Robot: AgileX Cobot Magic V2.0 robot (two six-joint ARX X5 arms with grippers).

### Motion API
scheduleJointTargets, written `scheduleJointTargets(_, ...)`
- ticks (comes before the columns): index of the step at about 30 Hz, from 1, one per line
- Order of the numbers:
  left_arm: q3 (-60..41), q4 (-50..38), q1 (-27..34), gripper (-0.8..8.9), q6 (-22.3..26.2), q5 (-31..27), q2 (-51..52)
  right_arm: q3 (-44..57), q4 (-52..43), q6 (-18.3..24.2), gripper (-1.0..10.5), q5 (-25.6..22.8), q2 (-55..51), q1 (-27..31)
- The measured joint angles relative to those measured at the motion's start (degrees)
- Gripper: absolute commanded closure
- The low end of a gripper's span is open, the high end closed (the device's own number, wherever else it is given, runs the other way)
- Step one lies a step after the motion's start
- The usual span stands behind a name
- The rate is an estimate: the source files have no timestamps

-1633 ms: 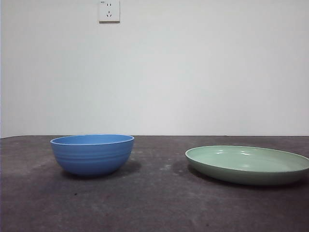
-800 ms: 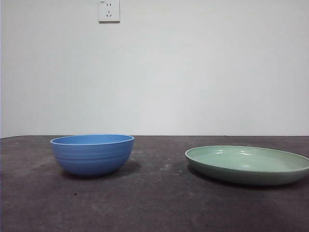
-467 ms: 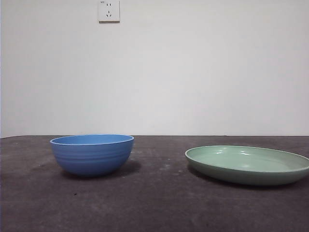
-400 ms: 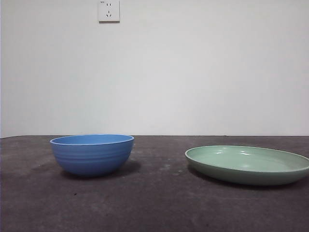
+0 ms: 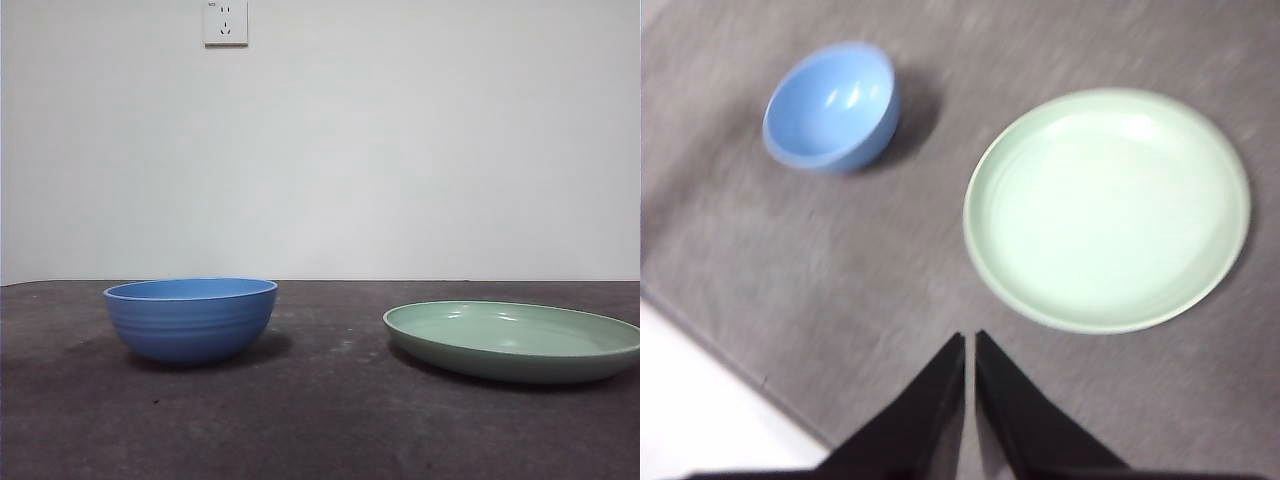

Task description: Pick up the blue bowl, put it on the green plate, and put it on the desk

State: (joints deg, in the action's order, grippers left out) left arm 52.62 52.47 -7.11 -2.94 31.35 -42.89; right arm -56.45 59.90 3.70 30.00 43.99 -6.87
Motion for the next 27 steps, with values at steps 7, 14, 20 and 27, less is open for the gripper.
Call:
scheduleJointTargets(7,0.02,0.55,-1.42,7.89,0.52,0.02,-0.07,0.0,0.79,0.96,9.3,-0.02,-0.2,-2.82)
scheduleJointTargets(14,0.04,0.55,-1.42,4.81,0.52,0.02,-0.07,0.02,0.76,0.96,7.6,-0.09,-0.2,-2.82)
scheduleJointTargets(20,0.04,0.55,-1.42,4.28,0.52,0.02,-0.07,0.0,0.76,0.83,5.5,-0.09,-0.2,-2.82)
scheduleJointTargets(27,0.04,0.55,-1.42,4.29,0.52,0.02,-0.07,0.0,0.76,0.83,5.5,-0.09,-0.2,-2.82)
